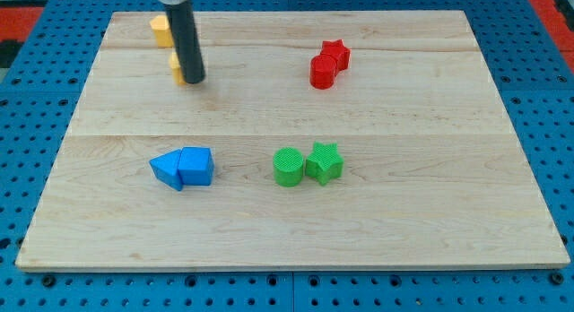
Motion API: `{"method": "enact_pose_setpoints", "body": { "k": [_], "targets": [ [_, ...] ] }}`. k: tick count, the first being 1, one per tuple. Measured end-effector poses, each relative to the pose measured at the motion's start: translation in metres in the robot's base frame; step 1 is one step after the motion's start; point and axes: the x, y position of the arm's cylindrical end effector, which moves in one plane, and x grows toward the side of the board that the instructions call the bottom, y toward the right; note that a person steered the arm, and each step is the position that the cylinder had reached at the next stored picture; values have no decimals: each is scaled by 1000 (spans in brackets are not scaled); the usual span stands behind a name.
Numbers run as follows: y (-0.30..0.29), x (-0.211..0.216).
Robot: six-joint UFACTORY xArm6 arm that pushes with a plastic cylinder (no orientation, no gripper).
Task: Push the green star near to the yellow blocks
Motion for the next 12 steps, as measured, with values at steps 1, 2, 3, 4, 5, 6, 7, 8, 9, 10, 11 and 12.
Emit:
{"method": "enact_pose_setpoints", "body": {
  "k": [1, 2, 3, 4, 5, 6, 7, 8, 9, 10, 11, 12],
  "targets": [
    [-2, -28],
    [-19, -40],
    [-19, -40],
    [34, -18],
    [45, -10],
    [52, -6],
    [98, 7],
    [151, 8],
    [190, 41],
    [267, 86],
    [289, 158],
    [243, 183]
  ]
}}
